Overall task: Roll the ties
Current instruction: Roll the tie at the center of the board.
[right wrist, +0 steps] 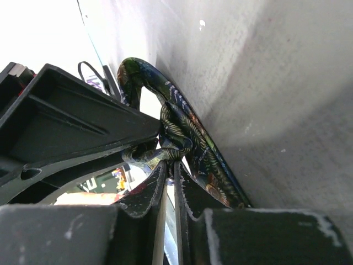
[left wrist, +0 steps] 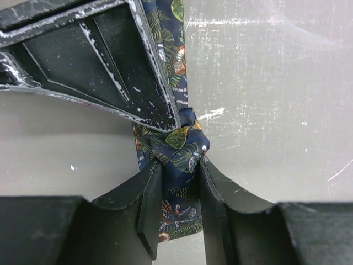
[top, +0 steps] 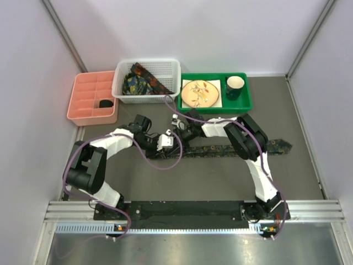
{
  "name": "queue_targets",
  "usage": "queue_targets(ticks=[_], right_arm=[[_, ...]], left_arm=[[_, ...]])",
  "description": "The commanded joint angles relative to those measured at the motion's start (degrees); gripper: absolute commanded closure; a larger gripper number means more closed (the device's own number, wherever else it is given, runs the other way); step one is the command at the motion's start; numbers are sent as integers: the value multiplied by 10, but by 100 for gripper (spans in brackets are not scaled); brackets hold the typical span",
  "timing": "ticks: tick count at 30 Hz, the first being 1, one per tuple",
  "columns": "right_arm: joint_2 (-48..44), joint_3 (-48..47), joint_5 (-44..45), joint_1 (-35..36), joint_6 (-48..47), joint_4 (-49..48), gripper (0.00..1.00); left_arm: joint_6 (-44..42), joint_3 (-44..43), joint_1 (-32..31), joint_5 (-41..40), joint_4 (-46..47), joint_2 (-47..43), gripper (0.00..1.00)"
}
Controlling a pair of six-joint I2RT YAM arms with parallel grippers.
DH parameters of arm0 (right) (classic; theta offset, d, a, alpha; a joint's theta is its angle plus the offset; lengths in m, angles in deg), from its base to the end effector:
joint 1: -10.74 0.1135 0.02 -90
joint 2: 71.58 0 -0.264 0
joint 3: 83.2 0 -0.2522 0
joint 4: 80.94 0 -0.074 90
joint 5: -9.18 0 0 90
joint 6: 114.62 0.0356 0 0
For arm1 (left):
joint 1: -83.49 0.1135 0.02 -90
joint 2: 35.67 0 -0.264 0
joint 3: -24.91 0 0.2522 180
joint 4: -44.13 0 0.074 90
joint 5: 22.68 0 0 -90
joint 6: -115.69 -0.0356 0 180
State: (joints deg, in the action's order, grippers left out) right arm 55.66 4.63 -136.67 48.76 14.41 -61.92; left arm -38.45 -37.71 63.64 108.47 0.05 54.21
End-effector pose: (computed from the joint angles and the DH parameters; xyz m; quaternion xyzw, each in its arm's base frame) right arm 0.3295 0.2950 0.1026 0.1370 -0.8418 -0.5182 0.0644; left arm 0.2515 -0.1157 0.1665 0.6604 0.6485 -0.2640 0.2713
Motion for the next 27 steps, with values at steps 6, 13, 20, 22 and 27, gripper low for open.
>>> queue_targets(ticks=[6, 13, 20, 22, 27], right_arm=[[-30, 2, -38, -25, -29, 28, 76], [-74, 20, -43, -48, -50, 47, 67], [-50, 7, -45, -43, 10, -2, 62], [-37, -9, -43, -35, 4, 9, 61], [-20, -24, -32, -19, 1, 15, 61]], left_arm=[[16, -40, -4, 19, 7, 9, 64], [10, -47, -8, 21, 4, 24, 63], [27, -58, -19, 13, 21, 44, 61], [31, -60, -21, 14, 25, 49, 61], [38, -67, -23, 14, 29, 60, 61]])
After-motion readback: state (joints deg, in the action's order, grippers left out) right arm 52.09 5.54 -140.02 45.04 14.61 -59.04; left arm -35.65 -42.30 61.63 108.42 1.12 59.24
